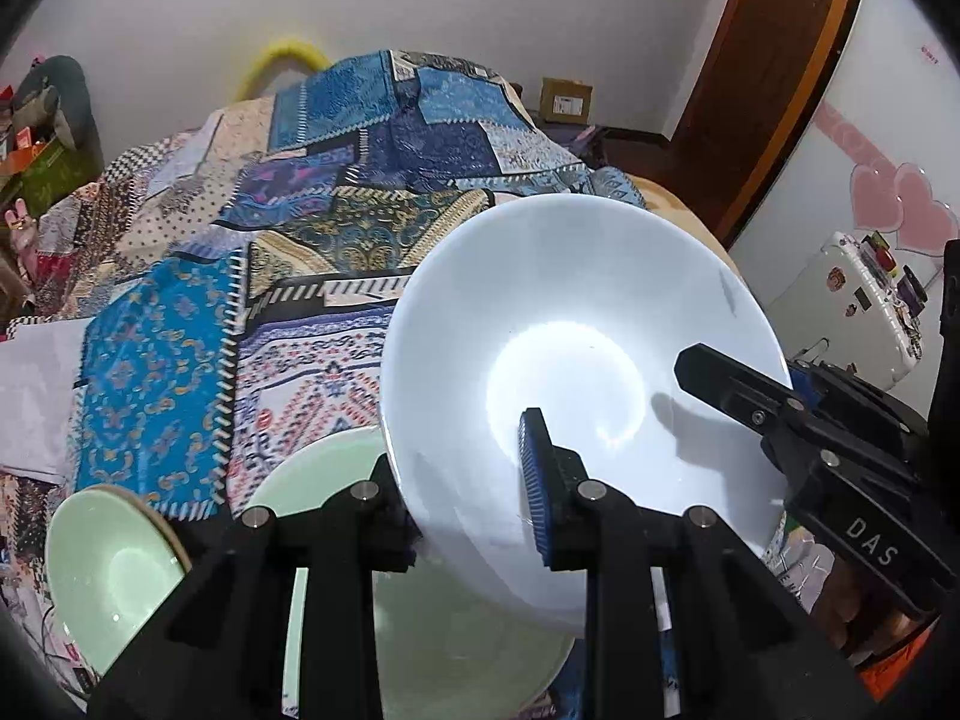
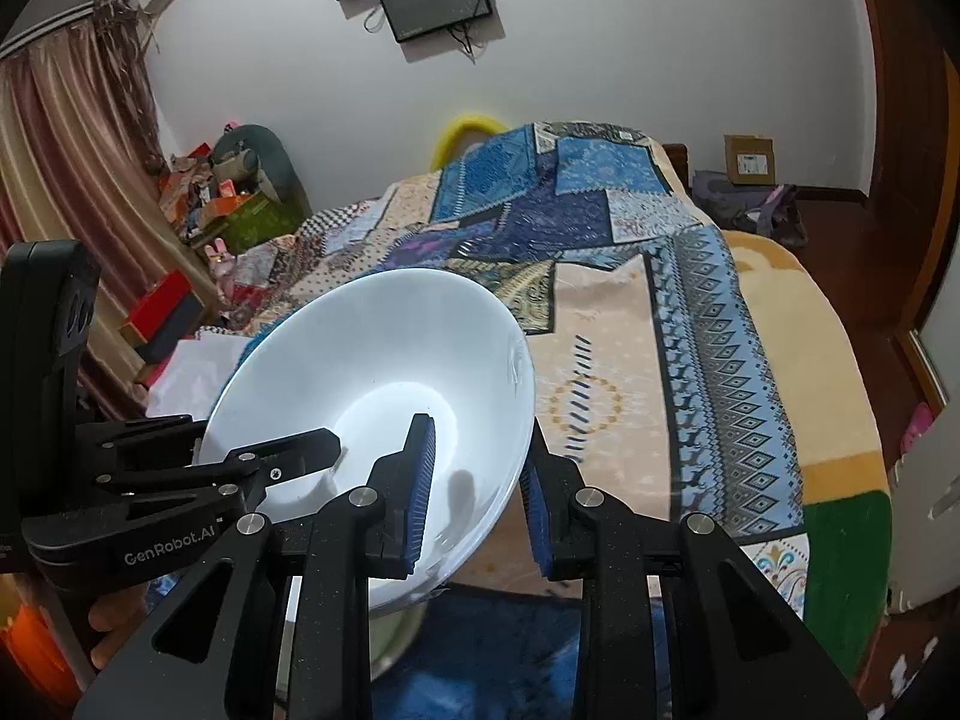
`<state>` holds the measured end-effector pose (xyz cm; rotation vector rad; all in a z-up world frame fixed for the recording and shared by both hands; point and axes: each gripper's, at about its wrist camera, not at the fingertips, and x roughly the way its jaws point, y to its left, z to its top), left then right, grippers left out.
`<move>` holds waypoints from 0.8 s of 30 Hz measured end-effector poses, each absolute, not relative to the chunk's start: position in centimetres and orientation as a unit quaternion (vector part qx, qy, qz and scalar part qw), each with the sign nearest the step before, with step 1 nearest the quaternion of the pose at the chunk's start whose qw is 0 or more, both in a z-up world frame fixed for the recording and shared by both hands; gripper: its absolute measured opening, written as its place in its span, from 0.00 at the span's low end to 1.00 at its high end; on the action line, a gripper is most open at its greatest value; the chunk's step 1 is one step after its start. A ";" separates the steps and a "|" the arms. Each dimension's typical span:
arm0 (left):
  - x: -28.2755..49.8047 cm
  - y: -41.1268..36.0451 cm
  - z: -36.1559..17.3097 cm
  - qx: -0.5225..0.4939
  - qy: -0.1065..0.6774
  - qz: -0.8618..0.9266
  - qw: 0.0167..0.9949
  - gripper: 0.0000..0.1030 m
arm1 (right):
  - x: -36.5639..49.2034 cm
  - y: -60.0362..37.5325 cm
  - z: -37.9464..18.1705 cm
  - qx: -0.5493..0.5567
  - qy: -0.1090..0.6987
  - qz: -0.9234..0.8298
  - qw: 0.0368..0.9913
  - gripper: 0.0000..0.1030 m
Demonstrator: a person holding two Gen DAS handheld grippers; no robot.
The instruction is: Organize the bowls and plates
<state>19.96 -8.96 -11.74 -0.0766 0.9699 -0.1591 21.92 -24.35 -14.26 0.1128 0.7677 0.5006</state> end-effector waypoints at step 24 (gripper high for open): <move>12.3 2.2 -11.0 -0.077 0.447 -0.015 0.891 0.27 | 17.6 -14.7 -13.7 0.033 0.364 0.305 0.879 0.25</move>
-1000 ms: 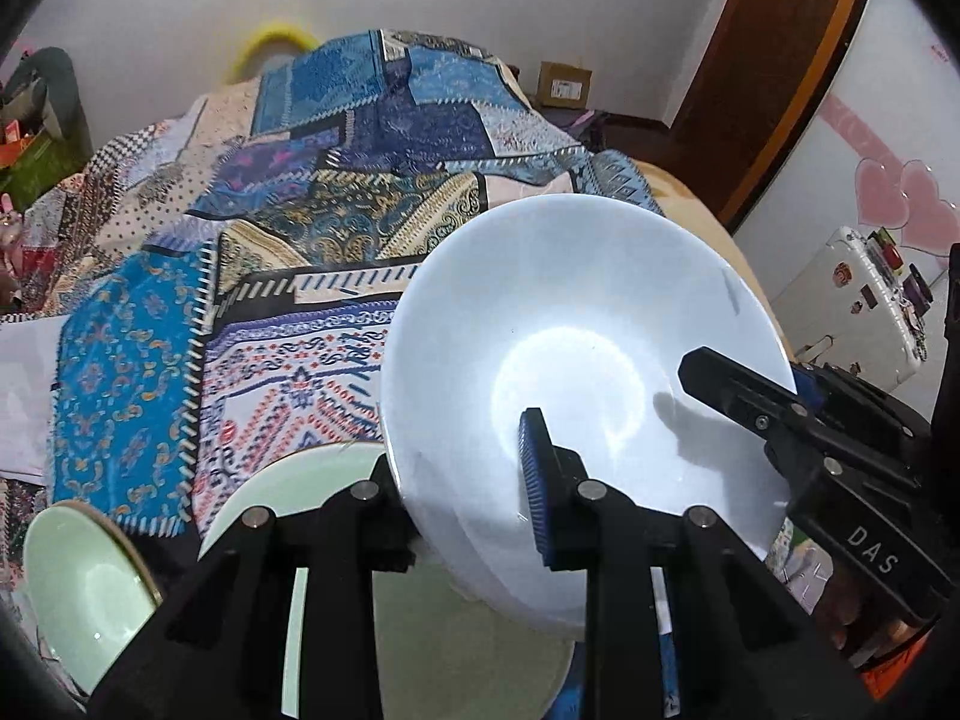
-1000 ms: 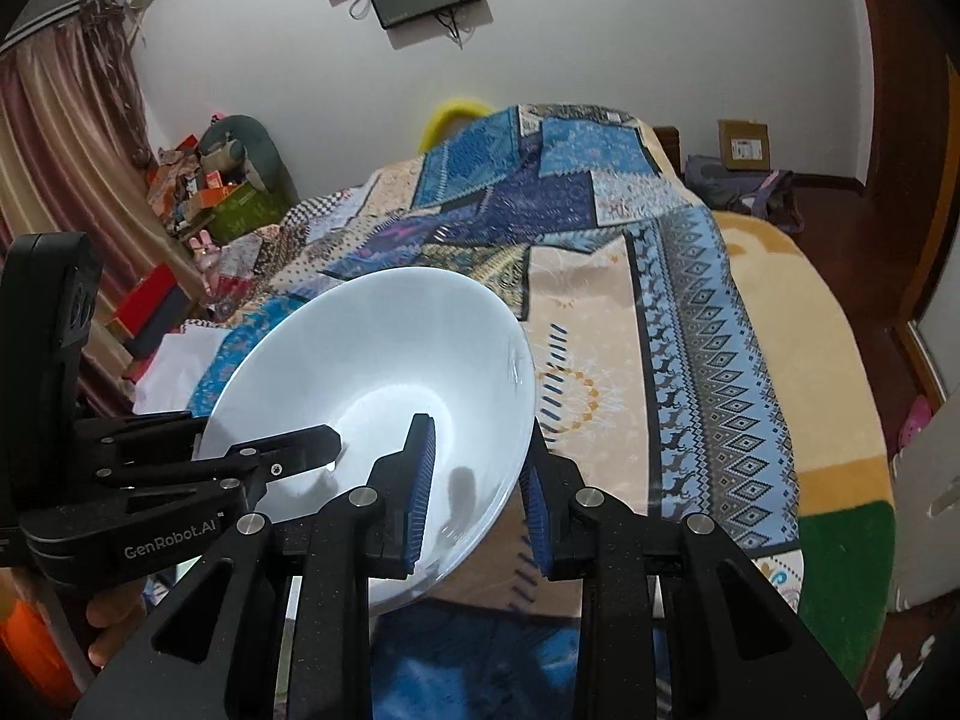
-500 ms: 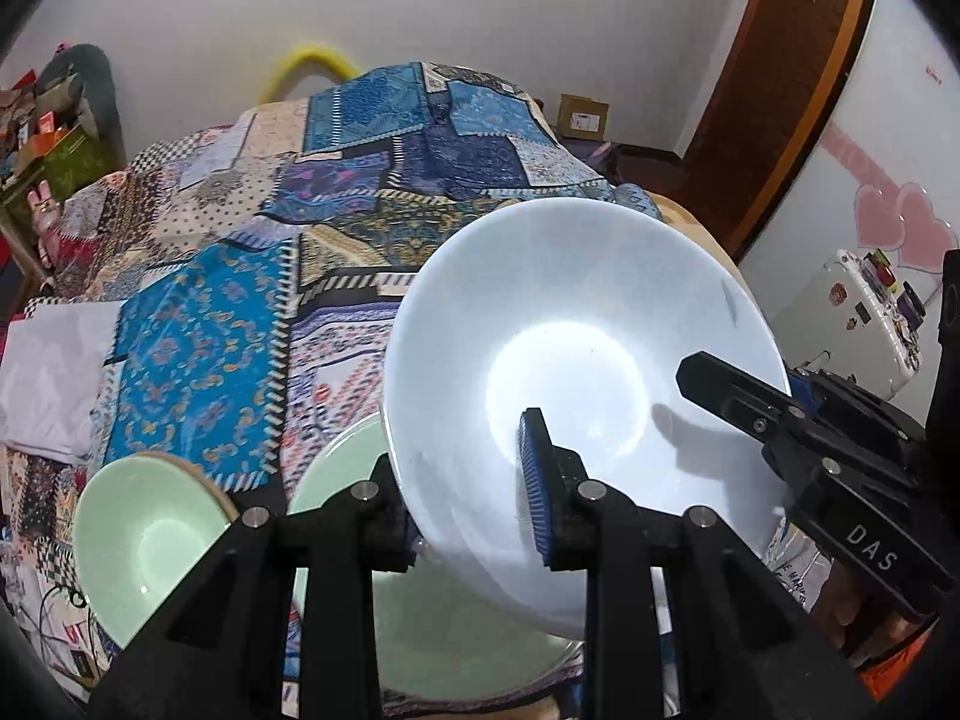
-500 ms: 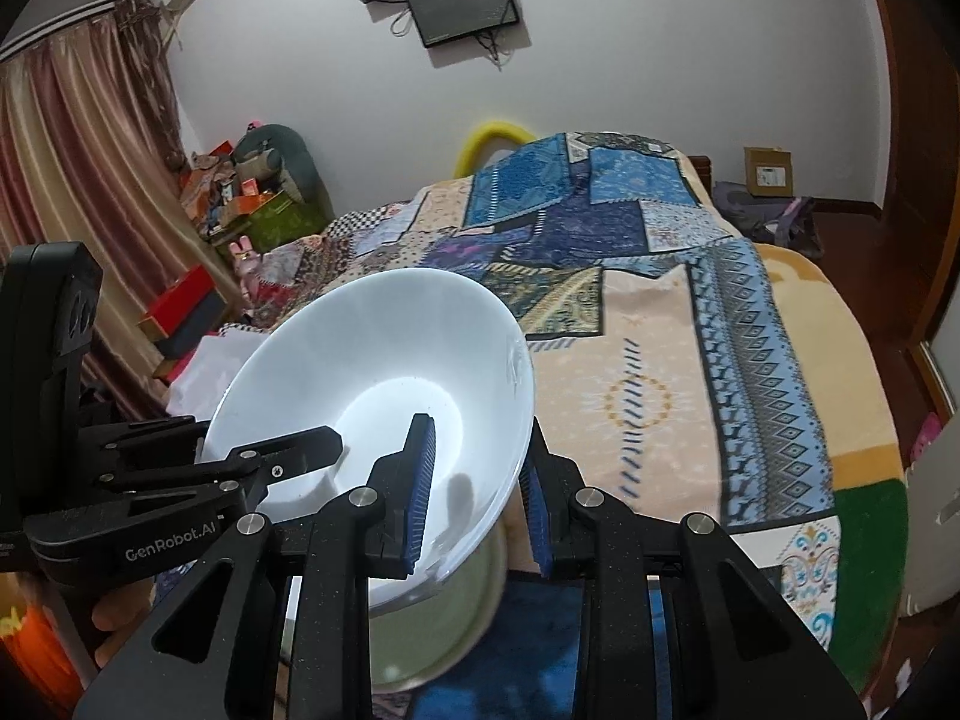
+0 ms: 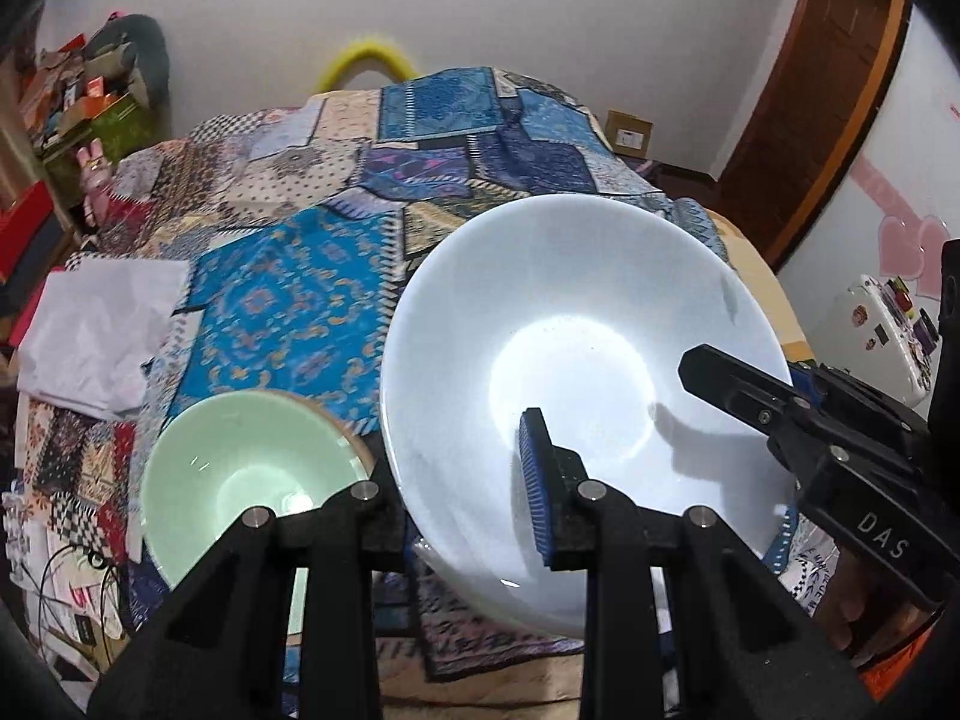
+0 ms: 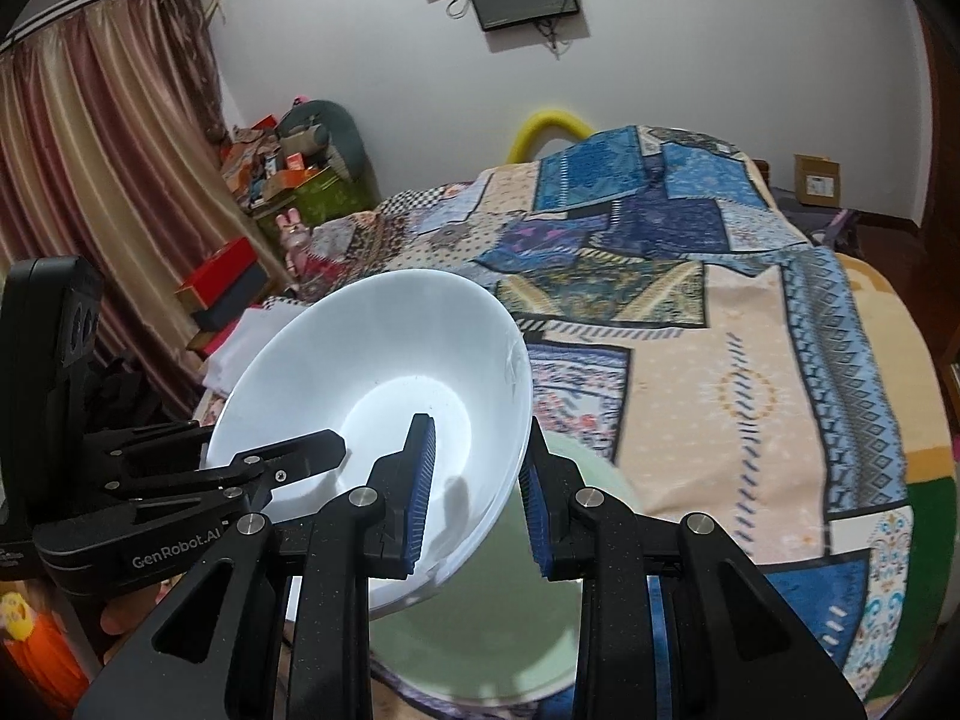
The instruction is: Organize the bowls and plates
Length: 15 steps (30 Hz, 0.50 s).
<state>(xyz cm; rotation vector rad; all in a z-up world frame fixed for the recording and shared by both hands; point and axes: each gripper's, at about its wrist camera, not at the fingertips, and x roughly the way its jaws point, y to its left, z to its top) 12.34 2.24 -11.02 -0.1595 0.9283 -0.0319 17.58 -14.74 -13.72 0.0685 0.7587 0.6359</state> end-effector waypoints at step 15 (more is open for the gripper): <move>8.7 10.2 -12.2 -0.105 0.445 0.028 0.889 0.27 | 16.2 -7.5 -14.7 0.011 0.374 0.349 0.859 0.25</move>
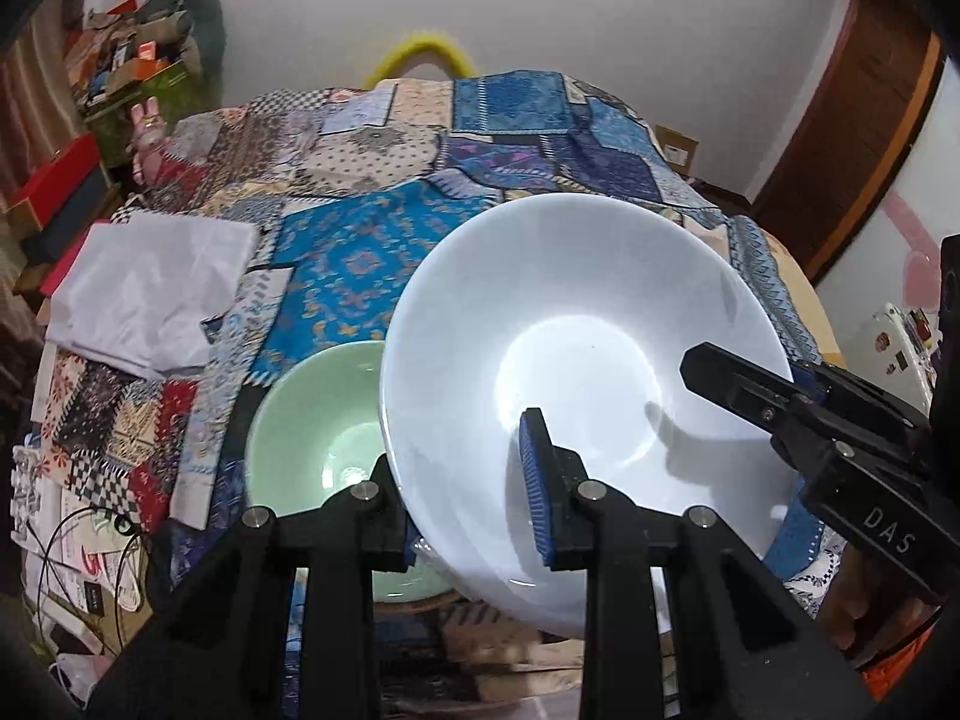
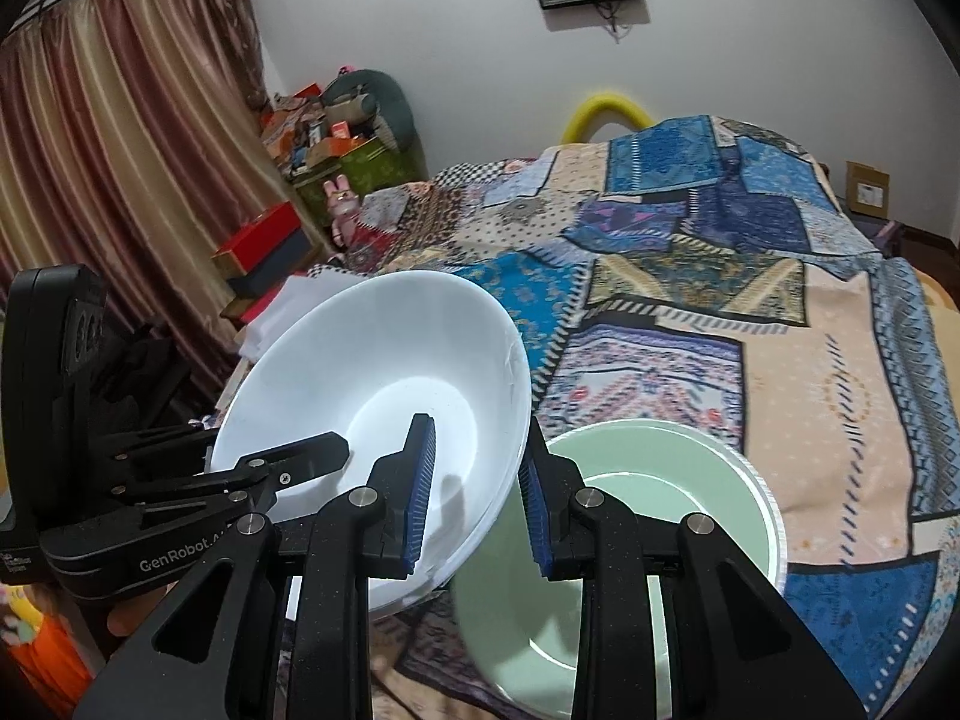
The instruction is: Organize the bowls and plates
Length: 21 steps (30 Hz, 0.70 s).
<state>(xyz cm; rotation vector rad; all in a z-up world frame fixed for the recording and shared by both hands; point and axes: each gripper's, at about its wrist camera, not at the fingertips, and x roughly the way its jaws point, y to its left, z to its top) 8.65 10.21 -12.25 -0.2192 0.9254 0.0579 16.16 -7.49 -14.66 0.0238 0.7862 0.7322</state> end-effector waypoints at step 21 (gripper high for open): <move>7.3 16.9 -16.0 -0.140 0.466 0.055 0.872 0.27 | 15.4 -0.4 -17.4 -0.017 0.410 0.373 0.832 0.25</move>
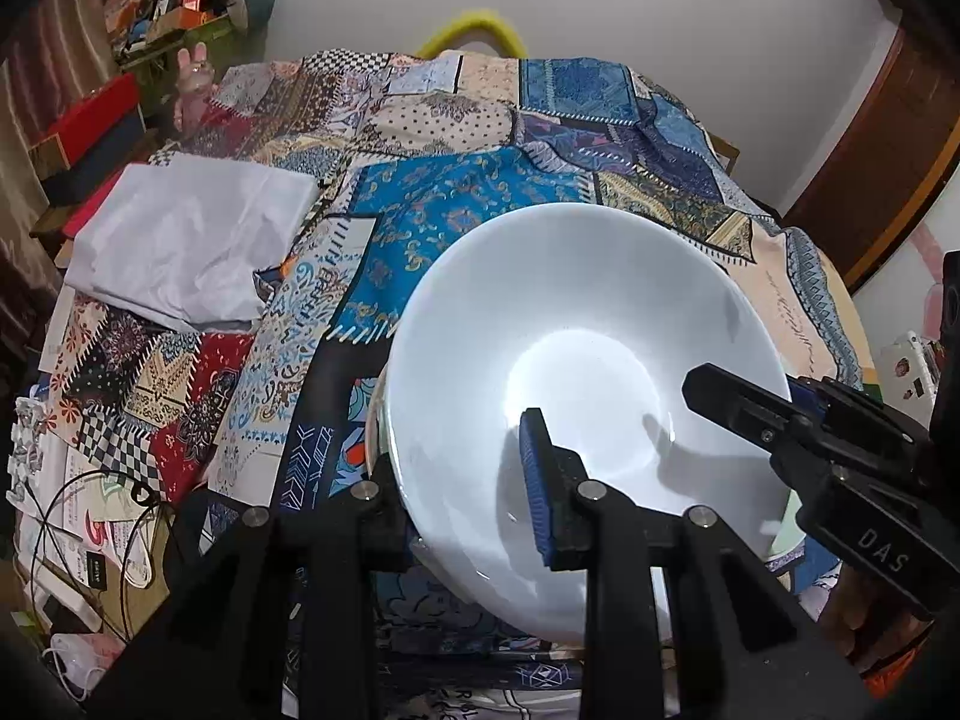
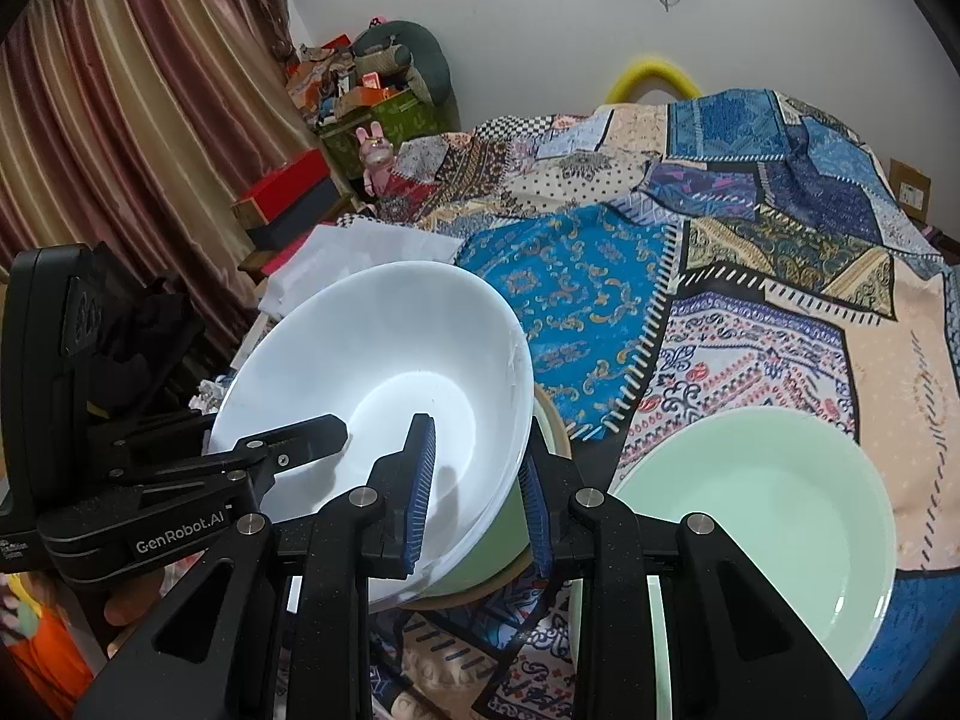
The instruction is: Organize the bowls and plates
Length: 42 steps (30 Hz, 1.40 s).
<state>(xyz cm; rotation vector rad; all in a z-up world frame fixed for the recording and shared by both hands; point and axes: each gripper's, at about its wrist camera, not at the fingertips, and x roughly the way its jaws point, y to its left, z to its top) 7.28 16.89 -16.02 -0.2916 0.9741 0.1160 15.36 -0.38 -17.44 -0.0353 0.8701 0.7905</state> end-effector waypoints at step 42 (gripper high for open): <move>8.8 17.7 -18.1 -0.130 0.489 0.083 0.859 0.27 | 16.0 0.3 -21.7 -0.003 0.462 0.379 0.802 0.24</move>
